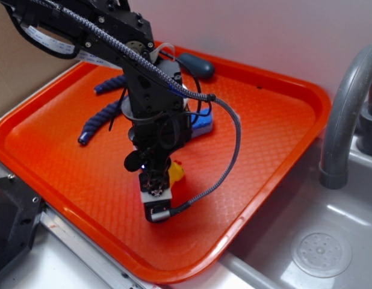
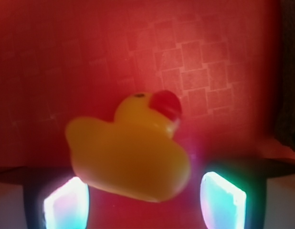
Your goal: Grab the yellow duck.
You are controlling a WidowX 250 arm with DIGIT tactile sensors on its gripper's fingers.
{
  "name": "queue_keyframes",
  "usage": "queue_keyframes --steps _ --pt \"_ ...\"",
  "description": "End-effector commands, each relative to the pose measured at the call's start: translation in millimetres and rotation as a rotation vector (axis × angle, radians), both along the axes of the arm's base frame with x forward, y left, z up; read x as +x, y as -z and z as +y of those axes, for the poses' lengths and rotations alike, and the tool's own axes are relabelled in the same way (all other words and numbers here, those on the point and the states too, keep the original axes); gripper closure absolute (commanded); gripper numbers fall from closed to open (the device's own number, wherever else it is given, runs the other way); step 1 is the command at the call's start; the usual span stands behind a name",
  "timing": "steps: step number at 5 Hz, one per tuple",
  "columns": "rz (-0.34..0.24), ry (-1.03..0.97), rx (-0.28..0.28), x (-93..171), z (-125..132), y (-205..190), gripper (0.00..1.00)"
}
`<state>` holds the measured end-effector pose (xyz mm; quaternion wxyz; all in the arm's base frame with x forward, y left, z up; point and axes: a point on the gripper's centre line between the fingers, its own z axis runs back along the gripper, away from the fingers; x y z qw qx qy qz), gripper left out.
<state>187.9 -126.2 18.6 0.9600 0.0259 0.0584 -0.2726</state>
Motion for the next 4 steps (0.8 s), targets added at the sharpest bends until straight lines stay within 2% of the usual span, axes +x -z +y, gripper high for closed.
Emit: queue_keyframes --steps 1,3,4 --pt "-0.024 0.020 -0.013 -3.9 -7.9 0.0 1.00" --pt "-0.034 0.006 -0.014 -3.4 -8.2 -1.3 1.00" --pt "-0.103 -0.103 -0.018 -3.4 4.2 -45.5 1.00"
